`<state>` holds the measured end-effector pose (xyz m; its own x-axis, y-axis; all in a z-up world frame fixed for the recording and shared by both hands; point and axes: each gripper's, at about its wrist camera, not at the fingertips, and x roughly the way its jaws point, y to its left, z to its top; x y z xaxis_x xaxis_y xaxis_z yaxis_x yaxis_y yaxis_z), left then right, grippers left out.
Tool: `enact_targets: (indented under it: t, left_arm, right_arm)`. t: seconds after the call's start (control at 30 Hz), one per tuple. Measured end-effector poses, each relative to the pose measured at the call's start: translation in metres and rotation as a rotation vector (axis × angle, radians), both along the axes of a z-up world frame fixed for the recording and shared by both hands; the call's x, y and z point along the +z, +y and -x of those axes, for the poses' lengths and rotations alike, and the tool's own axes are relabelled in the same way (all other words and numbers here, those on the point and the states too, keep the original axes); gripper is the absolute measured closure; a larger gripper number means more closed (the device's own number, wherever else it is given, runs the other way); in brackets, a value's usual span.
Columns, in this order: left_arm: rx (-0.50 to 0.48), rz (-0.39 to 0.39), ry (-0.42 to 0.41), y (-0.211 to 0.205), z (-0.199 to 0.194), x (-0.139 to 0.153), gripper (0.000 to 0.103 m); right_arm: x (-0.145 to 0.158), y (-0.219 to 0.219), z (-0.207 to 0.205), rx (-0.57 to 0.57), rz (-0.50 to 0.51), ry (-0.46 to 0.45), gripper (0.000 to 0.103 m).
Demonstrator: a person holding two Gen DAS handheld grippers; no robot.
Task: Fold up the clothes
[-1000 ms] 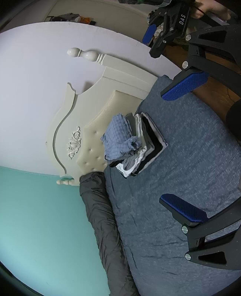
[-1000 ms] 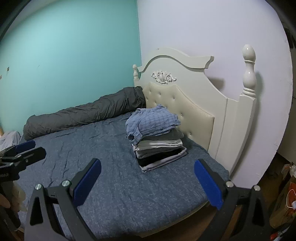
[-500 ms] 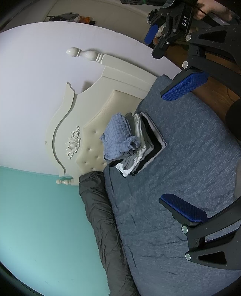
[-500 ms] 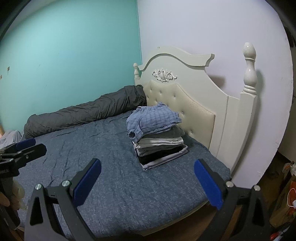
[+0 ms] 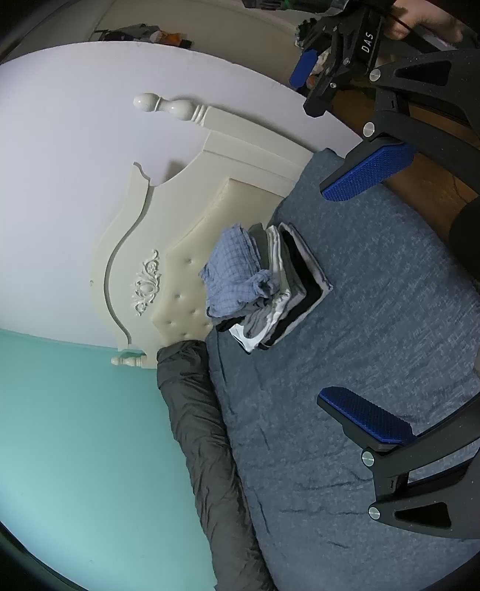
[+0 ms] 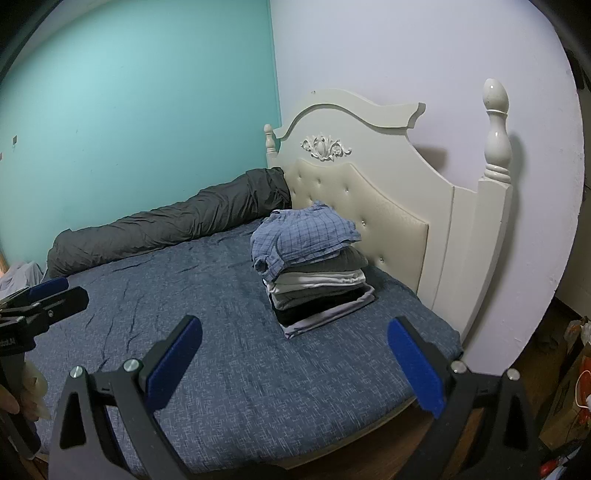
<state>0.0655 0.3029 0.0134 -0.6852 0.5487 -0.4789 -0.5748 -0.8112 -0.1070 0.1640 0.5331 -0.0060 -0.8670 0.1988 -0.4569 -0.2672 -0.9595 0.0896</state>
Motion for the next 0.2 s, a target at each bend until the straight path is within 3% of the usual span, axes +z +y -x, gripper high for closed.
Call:
enact_targets:
  t: [0.2]
  left_arm:
    - [-0.004,0.001,-0.002,0.0018,0.0003,-0.0025,0.000]
  right_arm:
    - [-0.0017,0.0002,-0.0008,-0.001,0.005,-0.002,0.002]
